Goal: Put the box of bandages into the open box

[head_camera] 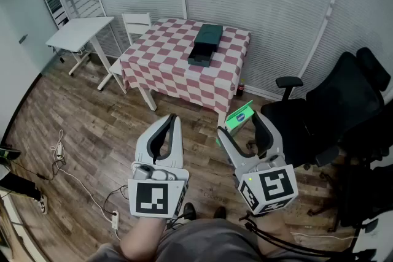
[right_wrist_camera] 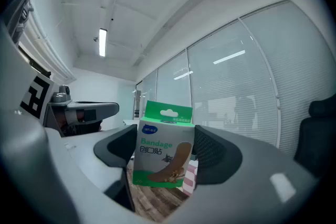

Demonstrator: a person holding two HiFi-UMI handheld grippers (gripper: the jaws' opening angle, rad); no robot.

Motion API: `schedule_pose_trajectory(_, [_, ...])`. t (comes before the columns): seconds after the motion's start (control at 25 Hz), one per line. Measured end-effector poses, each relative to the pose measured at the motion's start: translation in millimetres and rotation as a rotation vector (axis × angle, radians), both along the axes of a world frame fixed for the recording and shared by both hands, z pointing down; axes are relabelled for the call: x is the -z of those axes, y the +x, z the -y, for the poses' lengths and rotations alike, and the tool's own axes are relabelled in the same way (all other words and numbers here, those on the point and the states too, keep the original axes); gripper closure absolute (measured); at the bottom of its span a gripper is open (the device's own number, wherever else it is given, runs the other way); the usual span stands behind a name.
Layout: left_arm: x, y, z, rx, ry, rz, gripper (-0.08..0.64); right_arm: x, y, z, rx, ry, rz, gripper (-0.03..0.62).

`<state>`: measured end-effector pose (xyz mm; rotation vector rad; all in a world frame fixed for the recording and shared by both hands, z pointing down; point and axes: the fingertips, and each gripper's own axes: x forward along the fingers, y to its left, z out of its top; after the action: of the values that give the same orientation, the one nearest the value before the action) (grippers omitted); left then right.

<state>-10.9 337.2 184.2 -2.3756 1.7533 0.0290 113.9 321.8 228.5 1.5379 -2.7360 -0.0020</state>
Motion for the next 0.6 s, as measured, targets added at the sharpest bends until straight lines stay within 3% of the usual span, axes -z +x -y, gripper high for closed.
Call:
schedule_pose_trajectory(0.32, [-6,23,9,0.015,-0.013,0.009,0.56,-8,23,10,0.009,-0.005,-0.002,0.224])
schedule_pose_trajectory(0.6, [-14,36,15,0.025,-0.017,0.012,0.56,-14,37,24,0.021,-0.034,0.077,0.222])
